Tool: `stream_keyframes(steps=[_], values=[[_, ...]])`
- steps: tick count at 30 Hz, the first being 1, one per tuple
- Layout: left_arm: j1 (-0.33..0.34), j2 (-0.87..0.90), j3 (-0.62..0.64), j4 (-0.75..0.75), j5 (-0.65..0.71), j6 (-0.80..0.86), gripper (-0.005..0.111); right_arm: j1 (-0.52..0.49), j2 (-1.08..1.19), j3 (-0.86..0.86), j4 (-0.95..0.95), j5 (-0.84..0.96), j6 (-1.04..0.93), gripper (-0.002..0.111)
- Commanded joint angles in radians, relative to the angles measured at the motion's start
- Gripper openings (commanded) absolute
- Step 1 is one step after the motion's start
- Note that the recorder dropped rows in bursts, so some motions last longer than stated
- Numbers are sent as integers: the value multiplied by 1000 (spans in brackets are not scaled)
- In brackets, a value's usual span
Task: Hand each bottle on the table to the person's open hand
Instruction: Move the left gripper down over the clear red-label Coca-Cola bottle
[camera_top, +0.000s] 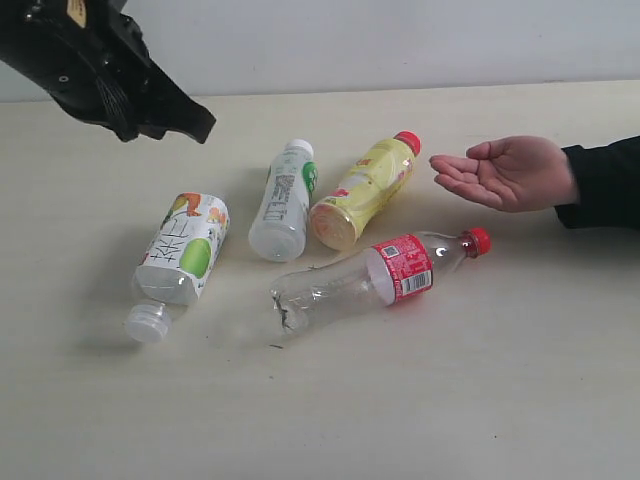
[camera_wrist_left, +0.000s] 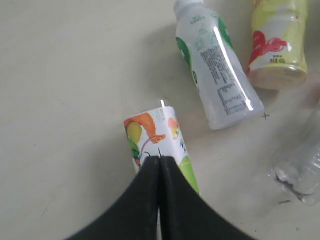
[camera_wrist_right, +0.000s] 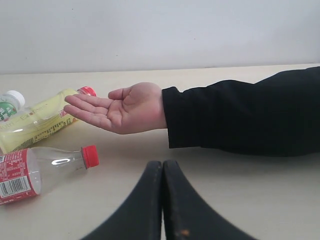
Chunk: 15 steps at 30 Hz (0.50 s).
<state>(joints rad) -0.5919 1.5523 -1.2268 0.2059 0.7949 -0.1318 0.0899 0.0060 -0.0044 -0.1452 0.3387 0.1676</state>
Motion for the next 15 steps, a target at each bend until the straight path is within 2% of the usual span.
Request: stream_keyframes(steps=[1, 4, 12, 15], values=[[-29, 57, -73, -12, 141, 23, 0, -5, -6, 4, 6, -11, 1, 0], [-36, 102, -126, -20, 209, 26, 0, -5, -6, 4, 6, -9, 1, 0], [-36, 183, -217, -178, 252, 190, 0, -5, -6, 4, 6, -9, 1, 0], [-47, 222, -257, -206, 346, 275, 0, -5, -6, 4, 6, -9, 1, 0]])
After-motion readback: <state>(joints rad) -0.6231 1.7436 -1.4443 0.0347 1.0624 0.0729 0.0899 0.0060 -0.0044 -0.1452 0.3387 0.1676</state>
